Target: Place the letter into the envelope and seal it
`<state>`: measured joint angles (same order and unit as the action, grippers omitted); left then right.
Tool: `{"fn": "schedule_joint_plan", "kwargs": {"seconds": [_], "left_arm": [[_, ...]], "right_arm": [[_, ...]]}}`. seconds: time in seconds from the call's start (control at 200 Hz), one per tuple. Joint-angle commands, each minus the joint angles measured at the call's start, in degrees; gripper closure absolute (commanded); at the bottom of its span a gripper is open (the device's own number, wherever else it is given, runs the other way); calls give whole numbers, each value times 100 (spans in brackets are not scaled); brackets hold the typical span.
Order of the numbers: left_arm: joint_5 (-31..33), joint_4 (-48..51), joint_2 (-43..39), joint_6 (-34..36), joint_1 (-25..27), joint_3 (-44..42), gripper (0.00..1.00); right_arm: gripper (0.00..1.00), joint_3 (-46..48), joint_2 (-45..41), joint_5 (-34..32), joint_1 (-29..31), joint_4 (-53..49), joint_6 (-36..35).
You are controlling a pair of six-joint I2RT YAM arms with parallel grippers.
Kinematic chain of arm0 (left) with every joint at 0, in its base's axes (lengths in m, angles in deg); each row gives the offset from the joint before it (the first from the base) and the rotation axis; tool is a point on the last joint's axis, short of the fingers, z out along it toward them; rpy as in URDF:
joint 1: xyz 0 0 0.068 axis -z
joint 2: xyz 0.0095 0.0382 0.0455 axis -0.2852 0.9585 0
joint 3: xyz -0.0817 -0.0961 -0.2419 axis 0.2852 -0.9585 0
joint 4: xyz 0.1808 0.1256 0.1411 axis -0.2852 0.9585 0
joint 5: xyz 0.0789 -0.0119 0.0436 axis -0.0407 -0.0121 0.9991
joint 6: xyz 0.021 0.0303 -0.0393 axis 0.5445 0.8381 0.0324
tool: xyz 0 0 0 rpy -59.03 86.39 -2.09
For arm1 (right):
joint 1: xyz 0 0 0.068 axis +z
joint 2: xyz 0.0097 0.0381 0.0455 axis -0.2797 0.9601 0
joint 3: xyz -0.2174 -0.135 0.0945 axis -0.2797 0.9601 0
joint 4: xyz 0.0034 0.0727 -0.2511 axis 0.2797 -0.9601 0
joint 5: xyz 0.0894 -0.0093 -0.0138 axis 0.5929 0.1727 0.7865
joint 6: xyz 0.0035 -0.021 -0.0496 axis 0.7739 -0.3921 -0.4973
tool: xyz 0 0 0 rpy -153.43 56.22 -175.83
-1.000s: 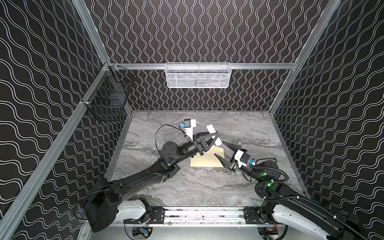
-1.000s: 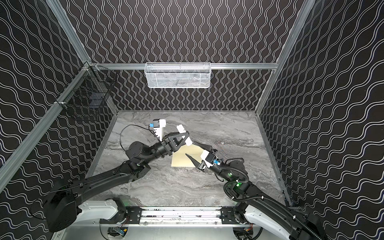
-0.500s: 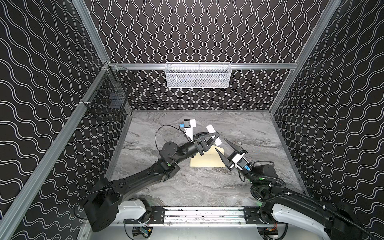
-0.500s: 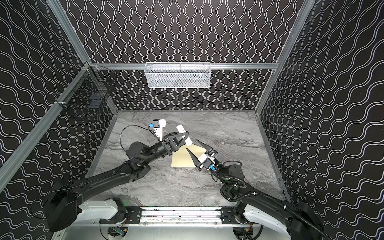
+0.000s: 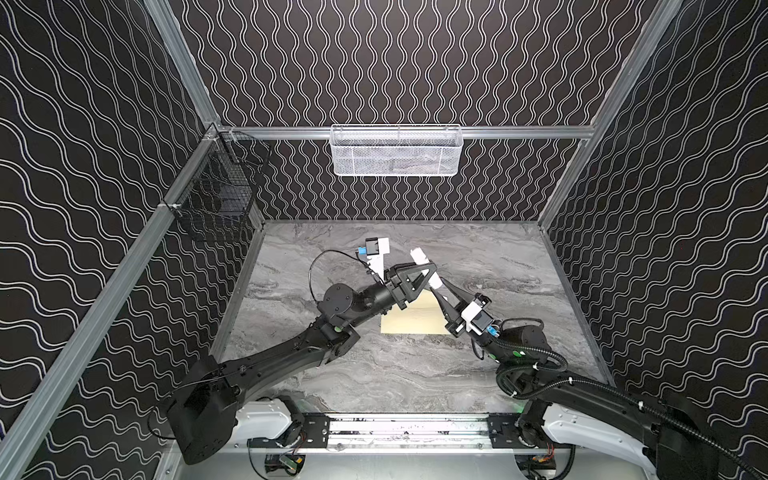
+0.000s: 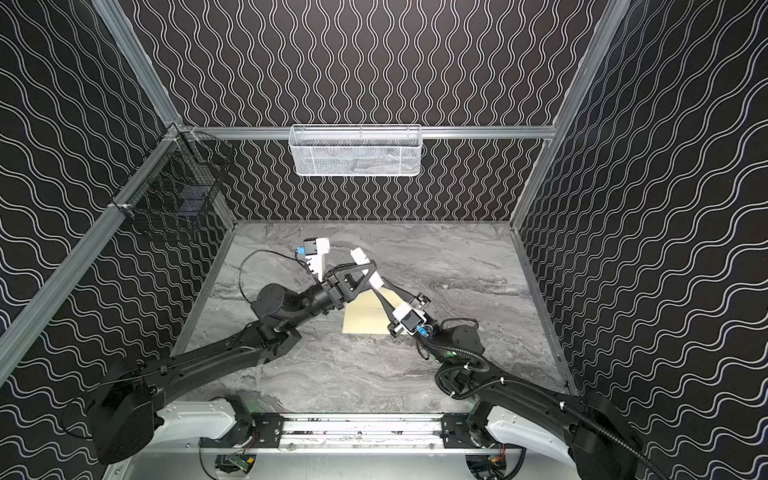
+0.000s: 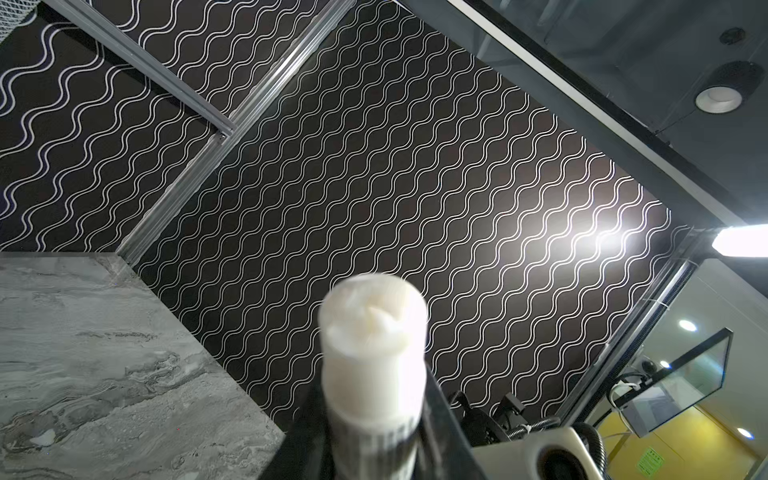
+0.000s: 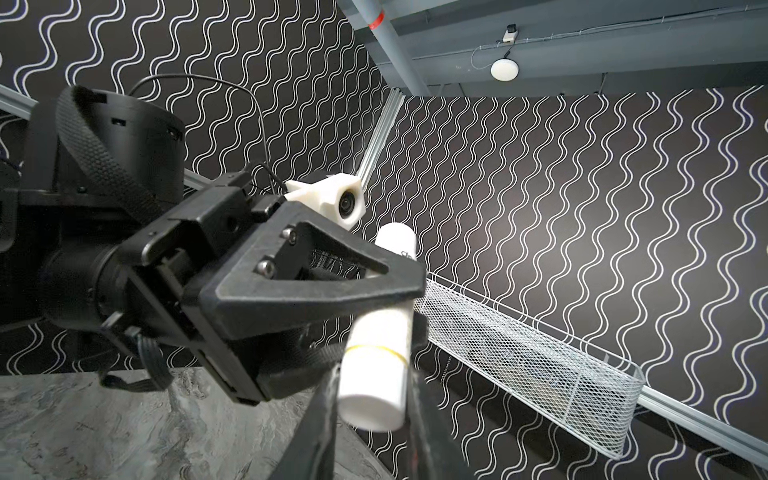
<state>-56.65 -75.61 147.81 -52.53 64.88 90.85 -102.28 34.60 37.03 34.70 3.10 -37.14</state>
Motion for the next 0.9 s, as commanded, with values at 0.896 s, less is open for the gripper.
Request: {"fn": "schedule_joint_plan", "kwargs": {"seconds": [0.896], "left_arm": [[-252,-665,131,133,1,-186,100]], "right_arm": [[57,118,-115,1911,-794,820,8248]]}}
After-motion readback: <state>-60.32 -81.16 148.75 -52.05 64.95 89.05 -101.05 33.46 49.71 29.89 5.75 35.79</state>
